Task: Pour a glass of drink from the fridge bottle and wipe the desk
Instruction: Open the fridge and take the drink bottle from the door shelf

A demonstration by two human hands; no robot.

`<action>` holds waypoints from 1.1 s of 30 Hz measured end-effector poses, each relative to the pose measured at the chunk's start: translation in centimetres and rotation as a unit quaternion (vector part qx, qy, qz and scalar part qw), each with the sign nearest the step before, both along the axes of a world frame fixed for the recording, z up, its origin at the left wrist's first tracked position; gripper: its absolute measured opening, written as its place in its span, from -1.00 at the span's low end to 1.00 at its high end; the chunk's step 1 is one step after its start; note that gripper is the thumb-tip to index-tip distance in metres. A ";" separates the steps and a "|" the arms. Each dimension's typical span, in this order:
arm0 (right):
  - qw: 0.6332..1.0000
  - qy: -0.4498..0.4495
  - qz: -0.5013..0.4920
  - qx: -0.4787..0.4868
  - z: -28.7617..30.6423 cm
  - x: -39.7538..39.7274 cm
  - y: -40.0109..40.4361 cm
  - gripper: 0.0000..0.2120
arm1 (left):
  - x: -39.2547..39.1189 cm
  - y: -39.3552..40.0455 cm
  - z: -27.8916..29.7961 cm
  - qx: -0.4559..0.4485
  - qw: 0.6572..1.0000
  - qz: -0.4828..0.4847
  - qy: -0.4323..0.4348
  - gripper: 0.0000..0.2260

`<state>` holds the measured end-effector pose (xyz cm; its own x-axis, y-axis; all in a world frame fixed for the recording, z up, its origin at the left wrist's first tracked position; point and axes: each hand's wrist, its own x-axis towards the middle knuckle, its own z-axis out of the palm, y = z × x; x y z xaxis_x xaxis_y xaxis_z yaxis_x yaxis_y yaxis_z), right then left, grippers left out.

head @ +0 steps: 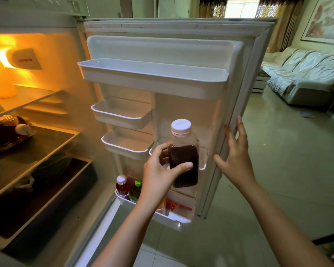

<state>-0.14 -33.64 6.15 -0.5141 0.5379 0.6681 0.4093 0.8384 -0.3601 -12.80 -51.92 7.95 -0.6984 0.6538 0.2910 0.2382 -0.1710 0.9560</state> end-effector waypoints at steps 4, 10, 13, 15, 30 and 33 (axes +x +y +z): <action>0.999 -0.040 -0.002 -0.018 -0.1 0.7 -0.8 -0.30 | 0.0 -0.8 -0.5 -0.028 0.999 -0.013 0.024 -0.51; 0.995 -0.073 -0.034 -0.058 -0.2 4.2 -5.2 -0.31 | 0.8 -2.4 -1.7 -0.038 0.997 -0.062 0.031 -0.52; 0.990 -0.097 -0.083 -0.067 -0.1 6.8 -8.1 -0.40 | 1.8 -2.5 -3.0 -0.047 0.994 -0.094 0.024 -0.51; 0.982 -0.109 -0.133 -0.074 -0.3 8.8 -9.9 -0.48 | 2.9 -2.4 -3.8 -0.053 0.991 -0.123 0.021 -0.51; 0.938 -0.199 -0.220 -0.180 -5.6 26.1 -8.1 -0.62 | 15.7 4.8 -8.5 -0.112 0.975 -0.190 -0.010 -0.42; 0.936 -0.224 -0.207 -0.176 -5.8 29.0 -4.8 -0.62 | 18.6 7.8 -8.5 -0.116 0.978 -0.172 -0.013 -0.44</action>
